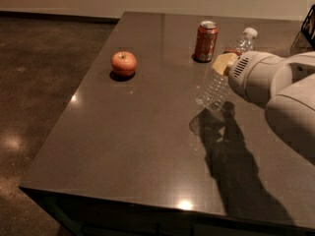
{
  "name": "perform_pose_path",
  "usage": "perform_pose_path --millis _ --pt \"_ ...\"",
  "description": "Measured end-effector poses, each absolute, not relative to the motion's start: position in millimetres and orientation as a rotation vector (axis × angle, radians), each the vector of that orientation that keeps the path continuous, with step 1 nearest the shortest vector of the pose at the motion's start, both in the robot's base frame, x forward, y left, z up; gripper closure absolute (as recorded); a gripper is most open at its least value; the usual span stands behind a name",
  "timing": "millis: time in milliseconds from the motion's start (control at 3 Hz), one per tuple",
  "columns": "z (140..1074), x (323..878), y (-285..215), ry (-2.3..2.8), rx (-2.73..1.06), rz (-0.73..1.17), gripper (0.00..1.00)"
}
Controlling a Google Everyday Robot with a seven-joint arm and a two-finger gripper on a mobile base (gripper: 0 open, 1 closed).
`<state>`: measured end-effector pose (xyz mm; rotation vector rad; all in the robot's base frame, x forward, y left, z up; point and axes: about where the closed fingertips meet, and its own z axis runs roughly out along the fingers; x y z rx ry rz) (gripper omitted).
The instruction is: Place water bottle upright
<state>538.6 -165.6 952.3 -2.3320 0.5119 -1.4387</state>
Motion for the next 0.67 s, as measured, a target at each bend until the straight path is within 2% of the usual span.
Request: perform_pose_path --millis 333,667 --pt "966.9 544.9 -164.6 0.36 -2.267 -1.562 1.0" --pt "993.7 538.4 -180.9 0.138 -2.173 -1.764 1.0"
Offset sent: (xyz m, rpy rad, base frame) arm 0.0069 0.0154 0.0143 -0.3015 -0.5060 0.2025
